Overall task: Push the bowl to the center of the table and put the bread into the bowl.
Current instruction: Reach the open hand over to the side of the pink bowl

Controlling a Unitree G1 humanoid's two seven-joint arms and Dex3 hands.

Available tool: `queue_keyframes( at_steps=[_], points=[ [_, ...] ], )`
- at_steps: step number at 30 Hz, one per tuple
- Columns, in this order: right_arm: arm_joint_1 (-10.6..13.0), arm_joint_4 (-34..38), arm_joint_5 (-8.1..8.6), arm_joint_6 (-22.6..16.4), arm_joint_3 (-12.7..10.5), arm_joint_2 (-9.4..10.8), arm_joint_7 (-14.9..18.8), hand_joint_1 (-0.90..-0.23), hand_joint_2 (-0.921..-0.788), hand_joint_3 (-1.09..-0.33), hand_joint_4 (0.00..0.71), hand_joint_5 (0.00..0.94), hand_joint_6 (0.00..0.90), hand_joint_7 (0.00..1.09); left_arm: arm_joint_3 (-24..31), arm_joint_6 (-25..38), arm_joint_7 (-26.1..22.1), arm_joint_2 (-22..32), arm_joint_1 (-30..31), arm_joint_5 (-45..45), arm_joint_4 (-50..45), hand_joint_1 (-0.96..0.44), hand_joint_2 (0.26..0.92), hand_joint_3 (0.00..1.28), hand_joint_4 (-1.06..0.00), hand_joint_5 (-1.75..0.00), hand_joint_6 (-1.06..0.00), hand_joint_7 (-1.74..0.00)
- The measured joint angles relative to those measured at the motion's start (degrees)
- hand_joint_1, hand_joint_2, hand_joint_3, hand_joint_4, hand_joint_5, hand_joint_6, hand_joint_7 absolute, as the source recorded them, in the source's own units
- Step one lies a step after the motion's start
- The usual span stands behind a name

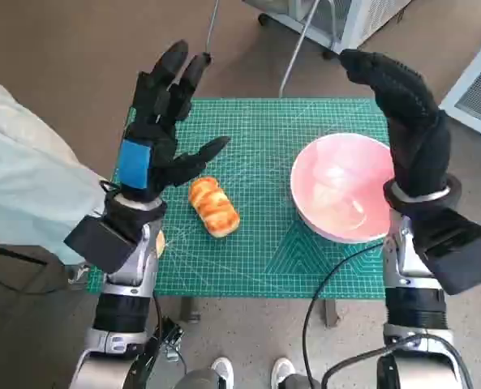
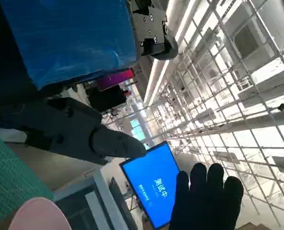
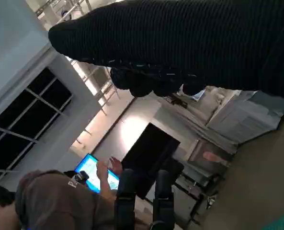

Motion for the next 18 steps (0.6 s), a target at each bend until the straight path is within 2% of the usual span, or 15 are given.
queue_keyframes(
  at_steps=[18],
  points=[
    [1.0,0.1,0.04,-0.4,0.0,0.8,0.0,-0.609,-0.921,-0.773,0.22,0.002,-0.001,0.59,0.0,0.0,-1.0,0.9,0.0,-0.1,0.2,-0.36,0.921,0.09,-0.26,0.0,-0.06,-0.52]
  ],
)
